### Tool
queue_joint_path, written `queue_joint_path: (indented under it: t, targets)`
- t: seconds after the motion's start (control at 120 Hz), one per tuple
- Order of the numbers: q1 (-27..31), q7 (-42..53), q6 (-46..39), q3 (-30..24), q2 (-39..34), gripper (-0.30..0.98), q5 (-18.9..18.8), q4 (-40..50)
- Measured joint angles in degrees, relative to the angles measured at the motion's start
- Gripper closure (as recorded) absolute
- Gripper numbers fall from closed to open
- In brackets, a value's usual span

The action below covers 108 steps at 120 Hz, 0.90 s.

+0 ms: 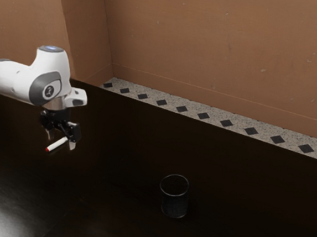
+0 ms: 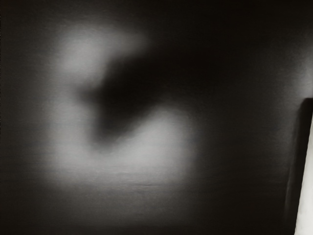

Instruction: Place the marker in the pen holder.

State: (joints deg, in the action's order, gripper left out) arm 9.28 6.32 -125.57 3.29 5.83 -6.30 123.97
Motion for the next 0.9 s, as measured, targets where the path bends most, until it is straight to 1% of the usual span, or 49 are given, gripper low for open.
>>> queue_joint_path:
  t: [0.033,0.1,0.142,0.242,0.358,0.442,0.758,0.9]
  targets:
    - [-0.1,0.1,-1.3,0.1,1.3,0.0,0.5,-1.1]
    - [-0.5,0.6,-3.2,-0.1,7.3,0.0,1.8,-6.1]
    - [-0.5,1.0,-4.2,-0.1,9.0,0.0,2.6,-7.4]
    - [0.0,2.2,-5.9,0.1,9.4,0.0,3.3,-7.0]
    - [0.3,4.4,-8.8,1.3,7.5,0.0,2.0,-2.4]
    - [1.1,7.3,-10.8,2.0,7.4,0.0,1.5,-1.6]
    - [4.0,16.4,-14.0,1.7,19.1,0.01,1.8,-14.0]
    - [4.8,19.2,-14.4,1.6,22.0,0.0,2.7,-16.0]
